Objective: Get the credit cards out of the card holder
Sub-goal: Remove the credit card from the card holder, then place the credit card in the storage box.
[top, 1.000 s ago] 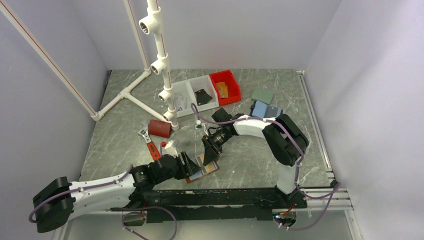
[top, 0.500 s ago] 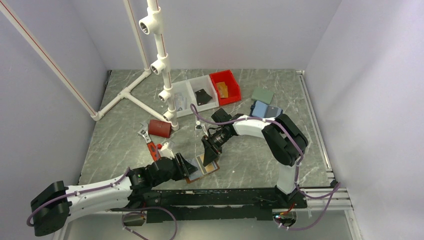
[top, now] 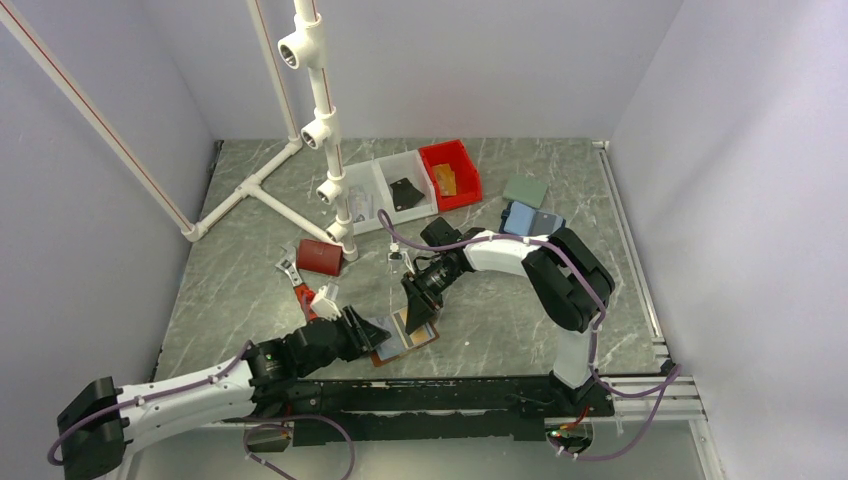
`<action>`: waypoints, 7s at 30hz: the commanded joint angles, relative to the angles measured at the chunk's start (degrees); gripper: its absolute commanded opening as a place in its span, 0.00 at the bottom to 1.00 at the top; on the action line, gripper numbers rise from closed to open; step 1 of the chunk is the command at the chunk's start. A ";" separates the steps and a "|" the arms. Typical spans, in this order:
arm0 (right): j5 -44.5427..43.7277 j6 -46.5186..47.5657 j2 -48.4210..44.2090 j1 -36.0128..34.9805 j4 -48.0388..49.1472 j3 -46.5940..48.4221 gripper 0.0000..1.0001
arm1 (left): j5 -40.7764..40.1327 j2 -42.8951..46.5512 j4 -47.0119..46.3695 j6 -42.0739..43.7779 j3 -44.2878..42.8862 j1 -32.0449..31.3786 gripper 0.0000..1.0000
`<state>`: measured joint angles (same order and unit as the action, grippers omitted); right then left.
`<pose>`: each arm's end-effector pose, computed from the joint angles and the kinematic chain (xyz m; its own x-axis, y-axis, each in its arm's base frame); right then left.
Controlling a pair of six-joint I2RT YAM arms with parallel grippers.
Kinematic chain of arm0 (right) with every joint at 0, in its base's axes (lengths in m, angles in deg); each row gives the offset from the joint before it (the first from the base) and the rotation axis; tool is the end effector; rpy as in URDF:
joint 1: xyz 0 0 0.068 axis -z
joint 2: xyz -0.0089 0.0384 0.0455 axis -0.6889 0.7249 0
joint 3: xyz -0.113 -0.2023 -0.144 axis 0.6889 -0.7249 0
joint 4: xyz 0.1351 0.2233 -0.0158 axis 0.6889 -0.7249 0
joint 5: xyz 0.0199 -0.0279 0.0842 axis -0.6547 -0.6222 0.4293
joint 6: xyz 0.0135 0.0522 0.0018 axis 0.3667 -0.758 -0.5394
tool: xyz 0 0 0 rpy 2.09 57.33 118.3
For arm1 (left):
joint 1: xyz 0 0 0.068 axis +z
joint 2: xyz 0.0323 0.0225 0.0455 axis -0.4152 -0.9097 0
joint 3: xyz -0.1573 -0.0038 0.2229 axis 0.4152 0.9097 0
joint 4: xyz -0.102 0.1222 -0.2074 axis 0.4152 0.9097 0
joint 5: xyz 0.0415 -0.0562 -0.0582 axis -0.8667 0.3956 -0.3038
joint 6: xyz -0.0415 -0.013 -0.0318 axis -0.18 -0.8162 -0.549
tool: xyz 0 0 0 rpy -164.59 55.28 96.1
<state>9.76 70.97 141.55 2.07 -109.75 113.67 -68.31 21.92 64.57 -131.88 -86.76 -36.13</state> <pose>0.2375 0.2523 0.1460 -0.6170 -0.6531 -0.4391 -0.6145 0.0513 0.7873 0.0776 -0.1212 0.1466 -0.7819 -0.5130 -0.3542 -0.0116 0.5800 -0.8145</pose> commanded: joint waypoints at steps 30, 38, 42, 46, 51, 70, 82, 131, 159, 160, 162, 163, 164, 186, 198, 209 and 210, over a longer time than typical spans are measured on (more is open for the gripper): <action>-0.51 2.98 -0.02 -2.12 -1.89 2.82 0.41 | -1.09 -0.43 -2.18 -0.08 0.66 0.71 0.27; -0.69 2.90 -0.10 -2.12 -2.05 3.02 0.41 | -0.96 -2.23 0.42 -1.15 0.17 2.53 0.21; -0.77 3.14 -0.27 -2.12 -2.28 3.16 0.41 | -0.01 -4.26 -3.47 1.48 0.48 3.67 0.00; -0.80 4.18 -0.68 -1.83 -3.49 3.72 0.41 | 0.50 -4.63 -7.91 5.39 1.17 3.97 0.00; 0.98 4.92 -1.80 -0.71 -4.25 4.06 0.41 | 2.60 -0.78 -19.80 13.02 6.50 4.04 0.00; 5.12 4.81 -5.56 4.42 -4.33 3.91 0.42 | 7.53 0.21 -26.64 21.28 6.33 4.04 0.00; 7.06 4.04 -7.51 6.67 -3.48 3.16 0.42 | 8.08 1.23 -33.40 22.28 5.54 4.13 0.00; 13.68 2.40 -8.61 7.28 -1.87 2.34 0.00 | 2.74 6.85 -31.36 18.50 5.85 4.12 0.01; 7.41 17.56 0.45 7.02 -18.59 9.17 0.00 | -2.00 19.03 -10.87 14.72 6.73 4.22 0.00; 6.30 17.26 0.57 7.02 -18.25 9.11 0.00 | -2.70 19.87 -8.57 14.10 6.42 4.23 0.00; 3.69 17.26 0.79 7.02 -17.82 9.09 0.00 | -4.34 21.02 -2.59 12.26 5.19 4.22 0.00; 2.25 17.60 0.98 7.02 -17.99 9.28 0.00 | -5.16 21.40 0.64 11.08 4.29 4.19 0.00; 0.97 18.47 1.21 7.02 -18.58 9.64 0.00 | -6.41 21.62 4.73 9.86 3.59 4.23 0.00; -10.92 14.83 -3.40 18.05 -15.94 21.56 0.00 | -11.98 6.84 33.37 -2.39 -7.13 4.23 0.05; -15.93 -10.07 12.10 16.12 2.28 49.18 0.00 | -11.45 14.32 40.93 -1.10 -9.60 4.23 0.51; -21.76 -12.46 26.29 9.66 1.22 67.20 0.00 | -10.94 23.98 45.57 2.21 -11.45 4.24 0.67; -22.67 -11.87 27.07 9.11 0.92 67.79 0.00 | -10.90 24.30 45.93 2.48 -11.69 4.22 0.68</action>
<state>-8.97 58.99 166.45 13.46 -109.23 176.88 -78.67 44.46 108.09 -131.07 -95.70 -32.00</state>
